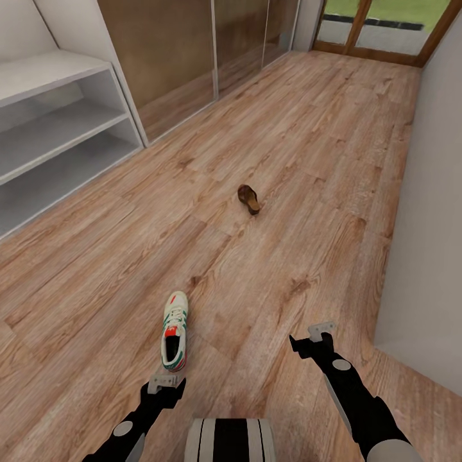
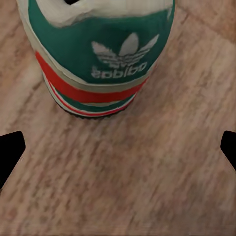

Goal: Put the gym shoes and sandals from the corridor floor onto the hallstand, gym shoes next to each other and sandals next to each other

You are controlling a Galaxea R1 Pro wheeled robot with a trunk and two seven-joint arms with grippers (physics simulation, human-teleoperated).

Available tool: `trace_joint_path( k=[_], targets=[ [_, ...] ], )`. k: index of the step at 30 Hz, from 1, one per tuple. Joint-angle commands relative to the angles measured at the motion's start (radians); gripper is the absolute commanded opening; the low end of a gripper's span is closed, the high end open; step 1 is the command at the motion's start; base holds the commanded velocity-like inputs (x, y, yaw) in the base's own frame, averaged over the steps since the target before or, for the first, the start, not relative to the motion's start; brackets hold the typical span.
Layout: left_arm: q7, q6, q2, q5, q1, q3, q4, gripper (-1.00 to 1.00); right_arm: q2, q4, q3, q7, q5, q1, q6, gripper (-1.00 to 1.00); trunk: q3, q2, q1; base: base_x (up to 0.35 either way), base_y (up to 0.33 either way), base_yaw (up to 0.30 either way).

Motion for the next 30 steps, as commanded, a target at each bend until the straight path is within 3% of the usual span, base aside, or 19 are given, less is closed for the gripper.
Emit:
trace_joint_path(
  k=[1, 30],
  targets=[
    [-0.008, -0.002, -0.001, -0.004, 0.0, 0.008, 0.0, 1.0, 0.0, -0.002, -0.001, 0.005, 0.01, 0.0, 0.005, 1.0, -0.001, 0.0, 0.0, 0.133, 0.0, 0.0],
    [-0.008, -0.002, -0.001, -0.003, -0.001, 0.01, 0.001, 1.0, 0.001, -0.001, -0.001, 0.005, 0.01, 0.0, 0.005, 1.0, -0.001, 0.0, 0.0, 0.053, 0.022, 0.0]
  ],
)
